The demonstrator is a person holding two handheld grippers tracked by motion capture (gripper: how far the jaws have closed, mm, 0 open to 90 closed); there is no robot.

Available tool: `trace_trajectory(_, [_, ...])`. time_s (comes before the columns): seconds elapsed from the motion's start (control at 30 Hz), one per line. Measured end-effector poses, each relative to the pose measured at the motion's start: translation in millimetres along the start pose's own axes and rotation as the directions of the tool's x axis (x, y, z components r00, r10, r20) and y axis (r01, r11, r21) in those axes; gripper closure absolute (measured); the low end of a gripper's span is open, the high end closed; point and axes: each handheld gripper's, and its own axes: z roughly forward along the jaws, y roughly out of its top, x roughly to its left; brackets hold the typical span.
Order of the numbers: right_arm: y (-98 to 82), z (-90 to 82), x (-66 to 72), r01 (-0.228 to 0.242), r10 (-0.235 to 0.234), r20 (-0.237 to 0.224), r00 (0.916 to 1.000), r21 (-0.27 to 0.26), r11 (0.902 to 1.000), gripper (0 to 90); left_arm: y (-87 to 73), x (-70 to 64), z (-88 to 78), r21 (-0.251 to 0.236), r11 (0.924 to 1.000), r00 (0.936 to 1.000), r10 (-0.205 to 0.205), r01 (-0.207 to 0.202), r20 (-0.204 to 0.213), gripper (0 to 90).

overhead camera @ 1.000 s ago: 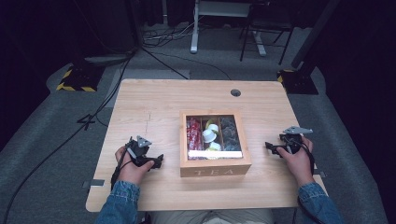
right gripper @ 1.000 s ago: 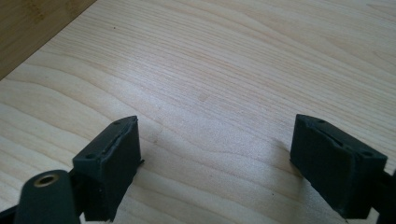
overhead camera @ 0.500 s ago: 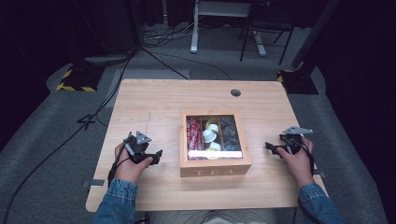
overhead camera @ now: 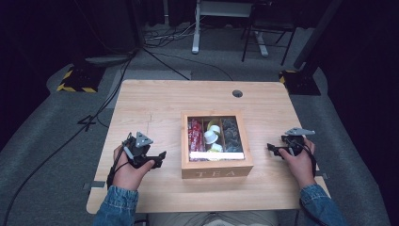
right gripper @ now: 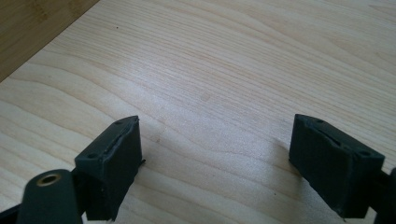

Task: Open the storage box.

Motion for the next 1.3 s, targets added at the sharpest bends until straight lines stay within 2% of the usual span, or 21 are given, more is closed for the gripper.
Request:
trace_trajectory(0.2, [0.0, 0.0, 0.1, 0.001, -0.001, 0.000, 1.0000, 0.001, 1.0000, 17.1, 1.7, -11.1, -18.1, -0.011, 0.9995, 0.9996, 0.028, -0.028, 0.009, 24.1])
trace_trajectory(0.33, [0.0, 0.0, 0.0, 0.001, -0.001, 0.000, 1.0000, 0.000, 1.0000, 17.1, 3.0, -21.0, -22.1, -0.015, 0.9991, 0.9976, 0.040, -0.039, 0.057, 24.2])
trace_trajectory(0.5, [0.0, 0.1, 0.1, 0.001, -0.001, 0.000, 1.0000, 0.000, 1.0000, 17.1, 8.8, -34.9, -24.4, -0.006, 0.9964, 0.9944, 0.085, -0.085, 0.063, 24.2])
trace_trajectory(0.67, [0.0, 0.0, 0.1, 0.001, -0.001, 0.000, 1.0000, 0.000, 1.0000, 17.1, 11.5, -45.2, -26.0, -0.016, 0.9959, 0.9906, 0.091, -0.089, 0.102, 24.1])
trace_trajectory(0.73, [0.0, 0.0, 0.1, 0.001, -0.001, 0.000, 1.0000, 0.001, 1.0000, 17.1, 11.8, -49.7, -23.9, -0.014, 0.9959, 0.9884, 0.090, -0.089, 0.122, 24.2])
trace_trajectory(0.87, [0.0, 0.1, 0.0, 0.001, -0.001, 0.000, 1.0000, 0.001, 1.0000, 17.1, 10.9, -57.7, -15.4, 0.022, 0.9934, 0.9835, 0.108, -0.112, 0.145, 23.8])
trace_trajectory(0.97, [0.0, 0.1, 0.0, 0.001, -0.001, 0.000, 1.0000, 0.000, 1.0000, 17.1, 9.8, -62.0, -9.5, 0.036, 0.9932, 0.9813, 0.103, -0.110, 0.163, 23.6])
trace_trajectory(1.07, [0.0, 0.1, 0.0, 0.001, -0.001, 0.000, 1.0000, 0.000, 1.0000, 17.1, 7.5, -63.7, -3.3, 0.043, 0.9929, 0.9822, 0.103, -0.111, 0.157, 22.8])
trace_trajectory(1.2, [0.0, 0.1, 0.0, 0.001, -0.001, 0.000, 1.0000, 0.001, 1.0000, 17.1, 4.6, -64.2, 4.3, 0.048, 0.9933, 0.9802, 0.096, -0.105, 0.173, 22.6])
trace_trajectory(1.3, [0.0, 0.0, 0.0, 0.001, -0.001, 0.000, 1.0000, 0.001, 1.0000, 17.1, 2.7, -64.6, 8.8, 0.066, 0.9905, 0.9809, 0.108, -0.120, 0.162, 23.5])
